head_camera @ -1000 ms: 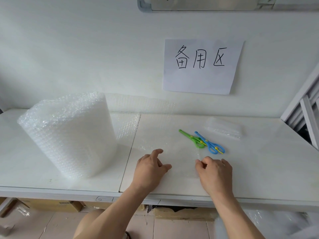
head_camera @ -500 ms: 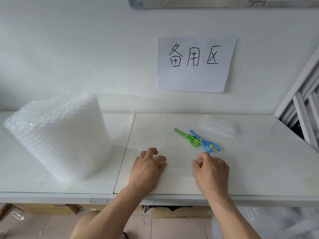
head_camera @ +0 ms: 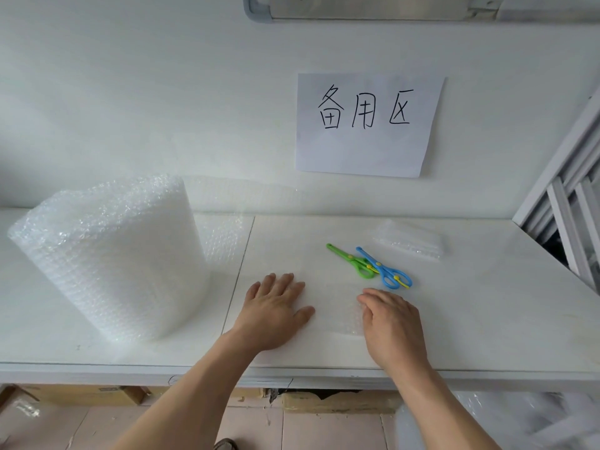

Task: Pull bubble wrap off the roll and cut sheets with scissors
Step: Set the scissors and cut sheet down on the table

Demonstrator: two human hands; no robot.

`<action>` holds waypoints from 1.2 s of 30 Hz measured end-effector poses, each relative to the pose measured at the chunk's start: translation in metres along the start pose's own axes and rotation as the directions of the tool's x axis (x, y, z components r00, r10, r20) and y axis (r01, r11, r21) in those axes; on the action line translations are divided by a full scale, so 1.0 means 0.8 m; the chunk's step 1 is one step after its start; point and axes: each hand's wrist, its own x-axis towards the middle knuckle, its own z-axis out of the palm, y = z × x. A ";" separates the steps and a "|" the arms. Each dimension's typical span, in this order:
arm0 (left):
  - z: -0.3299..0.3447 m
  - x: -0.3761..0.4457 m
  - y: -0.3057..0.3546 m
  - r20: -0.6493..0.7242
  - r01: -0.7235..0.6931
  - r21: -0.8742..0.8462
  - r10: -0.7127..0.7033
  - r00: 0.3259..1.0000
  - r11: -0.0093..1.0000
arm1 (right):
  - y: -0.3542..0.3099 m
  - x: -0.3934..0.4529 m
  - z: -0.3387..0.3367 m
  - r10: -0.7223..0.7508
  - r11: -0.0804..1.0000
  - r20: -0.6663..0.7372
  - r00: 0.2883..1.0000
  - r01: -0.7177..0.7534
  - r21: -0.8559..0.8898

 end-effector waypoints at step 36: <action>0.006 -0.013 0.032 -0.263 0.031 0.103 -0.003 0.965 0.994 | -0.034 -0.005 -0.044 0.132 0.987 0.564 0.815 -0.054 -0.153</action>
